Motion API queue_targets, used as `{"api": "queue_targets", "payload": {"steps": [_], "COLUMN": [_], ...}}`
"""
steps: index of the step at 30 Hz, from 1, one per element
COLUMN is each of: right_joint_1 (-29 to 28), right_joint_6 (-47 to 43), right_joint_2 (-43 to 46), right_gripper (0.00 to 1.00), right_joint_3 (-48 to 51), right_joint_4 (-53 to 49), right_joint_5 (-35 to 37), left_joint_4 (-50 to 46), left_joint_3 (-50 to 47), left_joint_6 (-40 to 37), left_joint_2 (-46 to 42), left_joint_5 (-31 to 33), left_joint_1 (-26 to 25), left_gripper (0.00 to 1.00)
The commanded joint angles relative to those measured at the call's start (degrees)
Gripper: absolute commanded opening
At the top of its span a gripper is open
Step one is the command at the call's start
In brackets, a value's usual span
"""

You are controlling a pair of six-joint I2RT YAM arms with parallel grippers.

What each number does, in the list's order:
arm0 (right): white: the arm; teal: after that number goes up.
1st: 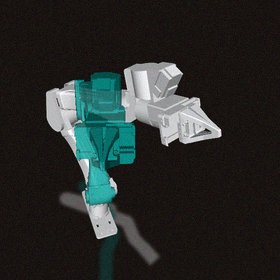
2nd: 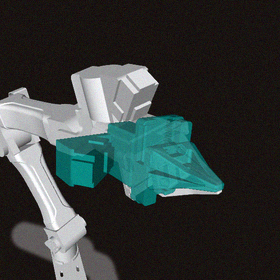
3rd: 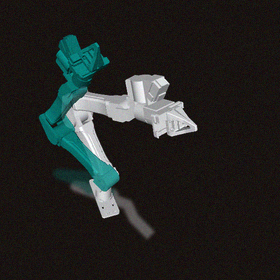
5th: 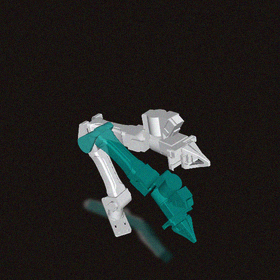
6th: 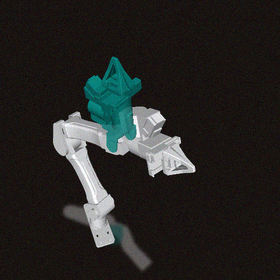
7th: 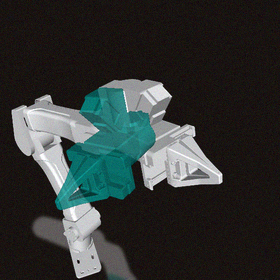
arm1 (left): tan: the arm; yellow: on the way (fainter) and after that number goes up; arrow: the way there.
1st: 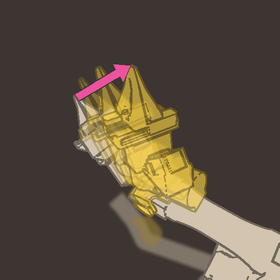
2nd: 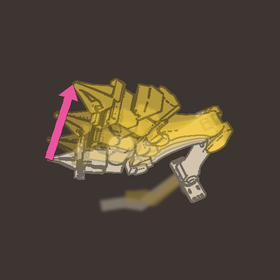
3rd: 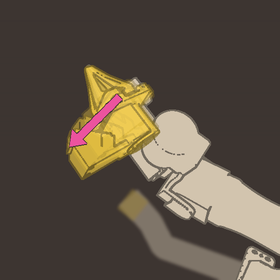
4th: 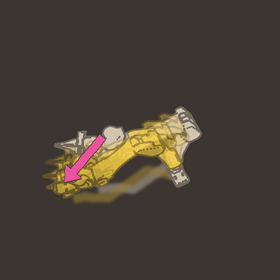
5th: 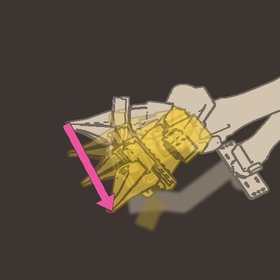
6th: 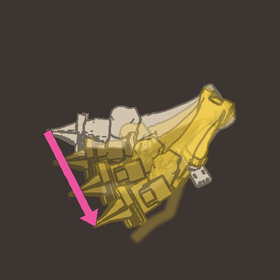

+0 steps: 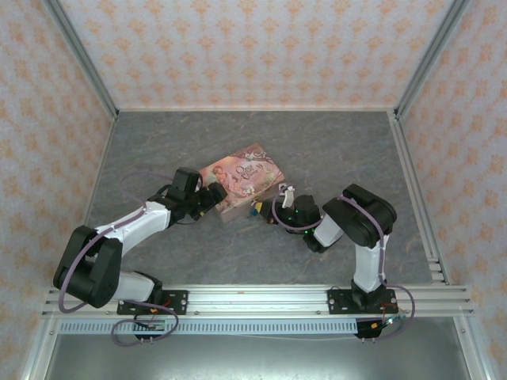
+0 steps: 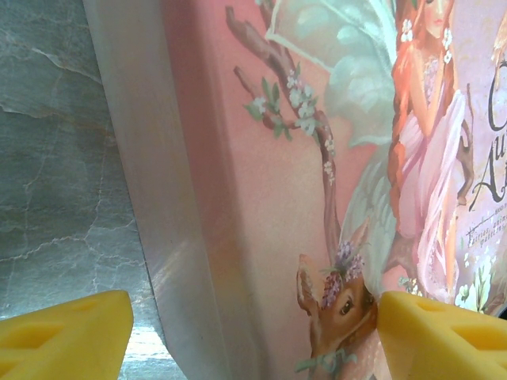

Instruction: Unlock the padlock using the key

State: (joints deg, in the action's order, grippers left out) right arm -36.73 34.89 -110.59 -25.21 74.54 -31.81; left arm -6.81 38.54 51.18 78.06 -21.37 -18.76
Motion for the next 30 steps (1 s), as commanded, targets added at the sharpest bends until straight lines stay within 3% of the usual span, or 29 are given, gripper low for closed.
{"api": "queue_targets", "payload": {"steps": [1, 20, 30], "right_joint_1": [-0.35, -0.35, -0.28], "right_joint_6": [1.41, 11.23, 11.7], "right_joint_2": [2.21, 2.25, 2.26], "right_gripper": [0.02, 0.0, 0.0], "right_joint_3": [0.04, -1.71, -1.44], "right_joint_4": [2.65, 5.75, 5.72], "right_joint_5": [3.01, 5.78, 8.27], "left_joint_4": [-6.65, -6.4, -6.13], "left_joint_3": [-1.1, -1.95, -2.11], "left_joint_6": [-0.03, 0.32, 0.25], "left_joint_2": [1.53, -0.44, -0.51], "left_joint_5": [3.18, 2.79, 2.91], "left_joint_1": [-0.66, -0.66, -0.66], "left_gripper": [0.8, 0.81, 0.81]}}
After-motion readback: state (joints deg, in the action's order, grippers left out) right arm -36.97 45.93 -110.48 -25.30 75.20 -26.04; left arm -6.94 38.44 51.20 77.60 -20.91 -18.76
